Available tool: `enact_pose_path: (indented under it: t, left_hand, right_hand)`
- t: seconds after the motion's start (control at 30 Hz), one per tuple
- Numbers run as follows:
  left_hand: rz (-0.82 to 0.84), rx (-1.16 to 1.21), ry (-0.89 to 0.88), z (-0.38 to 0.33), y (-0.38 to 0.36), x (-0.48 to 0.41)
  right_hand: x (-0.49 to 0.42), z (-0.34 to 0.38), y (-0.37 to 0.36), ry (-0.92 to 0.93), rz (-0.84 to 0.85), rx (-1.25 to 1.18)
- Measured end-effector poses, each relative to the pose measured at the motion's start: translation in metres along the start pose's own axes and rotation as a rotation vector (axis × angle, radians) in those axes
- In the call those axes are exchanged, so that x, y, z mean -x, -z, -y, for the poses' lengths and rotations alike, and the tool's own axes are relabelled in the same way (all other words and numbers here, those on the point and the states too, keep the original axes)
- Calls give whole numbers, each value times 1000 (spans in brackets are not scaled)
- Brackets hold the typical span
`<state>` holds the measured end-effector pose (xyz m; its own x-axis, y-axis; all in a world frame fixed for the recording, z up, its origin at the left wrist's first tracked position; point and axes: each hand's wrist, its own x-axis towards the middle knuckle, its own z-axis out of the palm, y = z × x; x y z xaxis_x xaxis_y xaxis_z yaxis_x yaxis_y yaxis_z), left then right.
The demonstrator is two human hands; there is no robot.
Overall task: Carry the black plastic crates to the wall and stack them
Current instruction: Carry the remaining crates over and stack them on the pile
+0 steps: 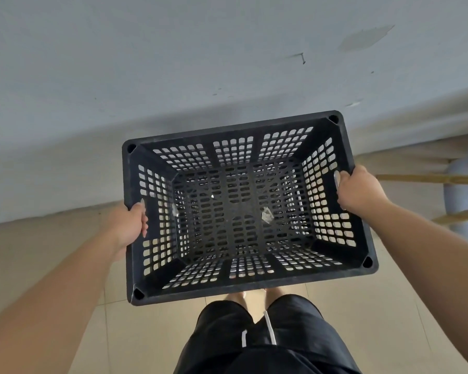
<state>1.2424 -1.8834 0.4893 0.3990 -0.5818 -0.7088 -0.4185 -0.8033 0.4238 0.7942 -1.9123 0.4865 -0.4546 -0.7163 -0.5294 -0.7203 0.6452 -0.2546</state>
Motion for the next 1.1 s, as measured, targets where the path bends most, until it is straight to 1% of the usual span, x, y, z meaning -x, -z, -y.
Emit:
enact_pose_path:
  t: [0.13, 0.23, 0.33, 0.57, 0.7, 0.83, 1.0, 1.1]
  left_hand:
    - [-43, 9, 7, 8, -5, 1]
    - [-103, 19, -5, 14, -10, -1]
    - [-102, 41, 10, 17, -8, -5]
    - [-130, 55, 24, 21, -14, -8]
    - [-125, 72, -1, 20, -8, -14]
    - [-181, 92, 9, 34, -15, -9]
    - [-156, 101, 51, 27, -12, -14]
    - [-214, 130, 24, 31, -13, -19]
  right_hand:
    - [4, -2, -3, 2, -7, -3]
    - [7, 0, -3, -1, -15, -73]
    - [13, -2, -5, 8, -29, -121]
    - [13, 3, -1, 63, -42, -113]
    - [22, -1, -11, 53, -66, -126]
    - [18, 8, -11, 65, -80, -96]
    - [20, 8, -14, 80, -109, -73]
    - [20, 7, -16, 72, -120, -66]
